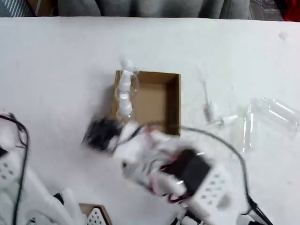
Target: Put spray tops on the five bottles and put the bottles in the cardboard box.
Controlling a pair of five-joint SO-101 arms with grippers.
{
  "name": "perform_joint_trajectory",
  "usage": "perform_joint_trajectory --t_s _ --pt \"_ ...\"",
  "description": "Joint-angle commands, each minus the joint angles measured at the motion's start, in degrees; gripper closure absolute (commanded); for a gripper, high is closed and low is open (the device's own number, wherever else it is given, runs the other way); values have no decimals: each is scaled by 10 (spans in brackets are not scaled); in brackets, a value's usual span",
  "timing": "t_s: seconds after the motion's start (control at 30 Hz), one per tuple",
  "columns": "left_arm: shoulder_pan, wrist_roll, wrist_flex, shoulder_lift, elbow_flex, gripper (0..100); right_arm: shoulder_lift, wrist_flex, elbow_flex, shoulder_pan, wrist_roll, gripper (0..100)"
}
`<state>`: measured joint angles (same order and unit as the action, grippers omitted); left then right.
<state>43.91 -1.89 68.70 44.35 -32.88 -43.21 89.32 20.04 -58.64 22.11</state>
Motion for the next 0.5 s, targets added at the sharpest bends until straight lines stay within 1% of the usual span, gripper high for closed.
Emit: perform_joint_trajectory --t_s 0.0,0.13,0.27,0.33,0.47 --pt "40 2 -1 -85 106 977 -11 -102 107 -60 0 981" --pt "61 2 2 -160 185 977 -11 -206 214 -95 1 980" --pt "69 2 4 -204 226 978 -7 -276 269 -113 2 974" --pt "69 2 4 -211 231 978 -7 -297 286 -122 2 929" --pt "66 2 4 -211 233 978 -7 -304 295 -133 1 788"
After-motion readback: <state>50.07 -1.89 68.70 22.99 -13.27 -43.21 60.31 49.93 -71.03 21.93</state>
